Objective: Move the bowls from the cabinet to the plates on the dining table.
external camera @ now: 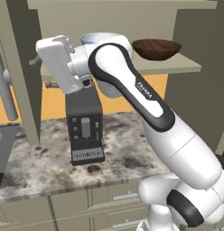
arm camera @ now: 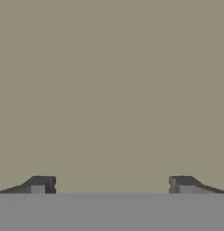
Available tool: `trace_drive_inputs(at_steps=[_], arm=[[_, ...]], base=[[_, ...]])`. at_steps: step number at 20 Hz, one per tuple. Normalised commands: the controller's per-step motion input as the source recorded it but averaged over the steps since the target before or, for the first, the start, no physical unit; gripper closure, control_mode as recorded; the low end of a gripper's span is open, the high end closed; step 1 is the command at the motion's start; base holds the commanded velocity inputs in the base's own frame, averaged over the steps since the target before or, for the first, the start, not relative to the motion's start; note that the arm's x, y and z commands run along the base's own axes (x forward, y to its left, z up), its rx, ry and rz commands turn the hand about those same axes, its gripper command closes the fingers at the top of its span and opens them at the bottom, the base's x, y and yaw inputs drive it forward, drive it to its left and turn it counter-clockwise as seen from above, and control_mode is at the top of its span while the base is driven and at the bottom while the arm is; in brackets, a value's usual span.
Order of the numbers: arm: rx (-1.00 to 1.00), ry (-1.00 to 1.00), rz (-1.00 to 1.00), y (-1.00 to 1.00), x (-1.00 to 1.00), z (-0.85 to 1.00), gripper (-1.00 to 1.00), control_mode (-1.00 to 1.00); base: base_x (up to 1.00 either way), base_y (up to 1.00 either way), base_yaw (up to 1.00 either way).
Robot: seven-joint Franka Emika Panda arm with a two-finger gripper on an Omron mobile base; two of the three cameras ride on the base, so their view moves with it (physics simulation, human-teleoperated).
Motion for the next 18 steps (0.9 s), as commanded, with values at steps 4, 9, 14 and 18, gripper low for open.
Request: trace_drive_inputs(at_steps=[4,9,14,18], arm=[[-0.07,0.00,-0.08,-0.24,-0.83,0.00,-1.00,-1.00],[-0.05,0.00,-0.08,-0.43,-0.73,0.00,-1.00,-1.00],[-0.08,0.00,-0.07,-0.67,-0.19,0.00,-1.00,-1.00],[-0.07,0.01,-0.08,-0.74,-0.05,0.05,-1.00,-1.00]], base=[[0.00,0.00,0.00],[0.00,0.00,0.00],[0.00,0.00,0.00],[0.00,0.00,0.00]])
